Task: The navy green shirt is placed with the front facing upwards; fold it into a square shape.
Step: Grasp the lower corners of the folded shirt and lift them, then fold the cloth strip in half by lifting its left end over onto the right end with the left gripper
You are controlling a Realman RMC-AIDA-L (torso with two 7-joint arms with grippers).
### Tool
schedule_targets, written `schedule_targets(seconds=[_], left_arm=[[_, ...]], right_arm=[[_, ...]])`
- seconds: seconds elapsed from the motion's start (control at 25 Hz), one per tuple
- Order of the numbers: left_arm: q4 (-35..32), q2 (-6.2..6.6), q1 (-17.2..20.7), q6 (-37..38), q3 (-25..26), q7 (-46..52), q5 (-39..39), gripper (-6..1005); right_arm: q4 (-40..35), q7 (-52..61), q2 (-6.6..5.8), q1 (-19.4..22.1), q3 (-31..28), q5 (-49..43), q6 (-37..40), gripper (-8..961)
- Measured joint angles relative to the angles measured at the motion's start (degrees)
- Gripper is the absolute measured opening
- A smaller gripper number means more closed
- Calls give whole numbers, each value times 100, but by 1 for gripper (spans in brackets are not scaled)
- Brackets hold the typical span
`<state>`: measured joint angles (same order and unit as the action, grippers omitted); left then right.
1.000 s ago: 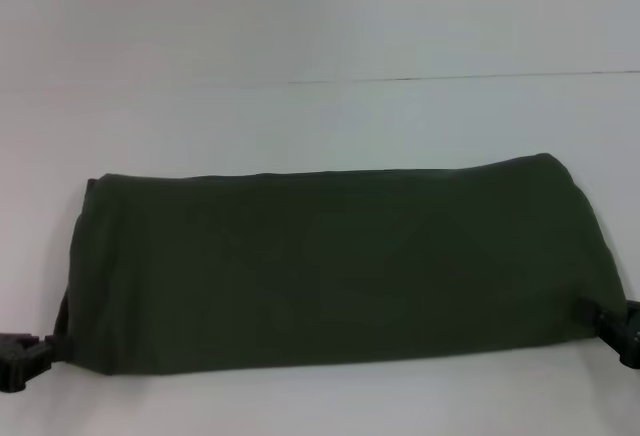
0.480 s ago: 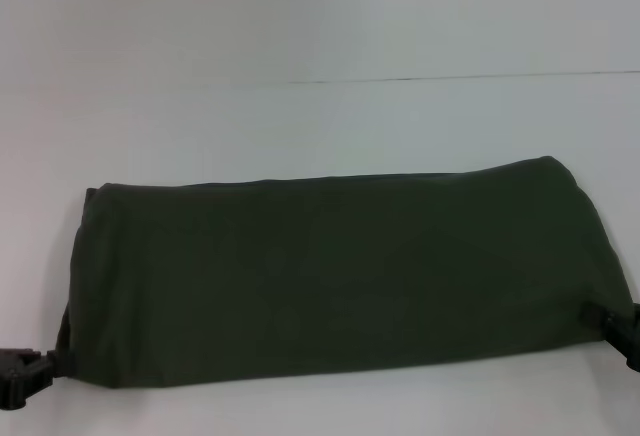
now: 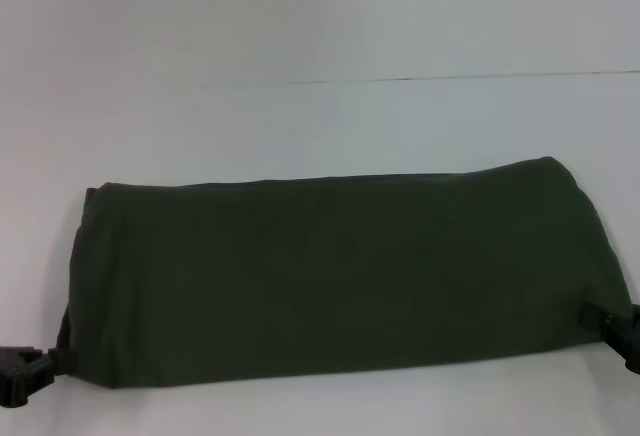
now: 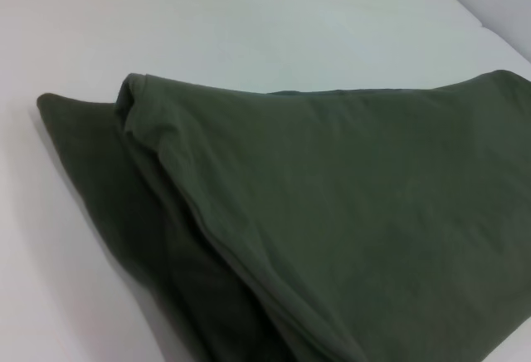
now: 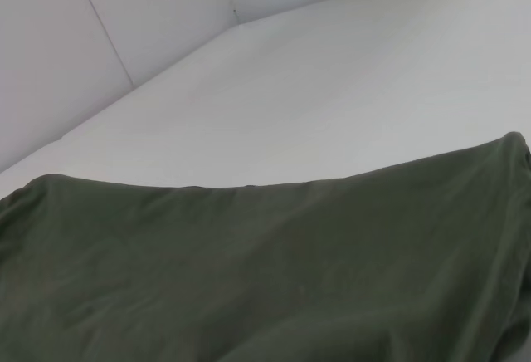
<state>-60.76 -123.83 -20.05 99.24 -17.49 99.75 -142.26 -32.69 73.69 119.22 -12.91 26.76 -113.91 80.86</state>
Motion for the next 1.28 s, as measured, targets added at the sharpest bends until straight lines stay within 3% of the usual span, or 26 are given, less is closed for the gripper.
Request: schedule_targets(seconds=[0.48,0.76,0.92,1.12,1.28], left_arm=[[4,37,-45,-70,103,129,-64,75],[2,71,-73,-153,455,237,-22,235],[7,78,-88,-214,545,261,28,424],[10,79,-129,-310,666,273,200,616],[37,80,-120,-425,759,273,560,714]], right_arm=[[-134,-99,-28,16,-128,21,357,193],[-216,-95,-39,12,-173,-58,242,348],[-219,-76,-81,24,-253,-61,146,436],[-220,-47,-129,47,-426,-62,-105,675],[-221,-61,-136,58,-891,-57,-245,765]])
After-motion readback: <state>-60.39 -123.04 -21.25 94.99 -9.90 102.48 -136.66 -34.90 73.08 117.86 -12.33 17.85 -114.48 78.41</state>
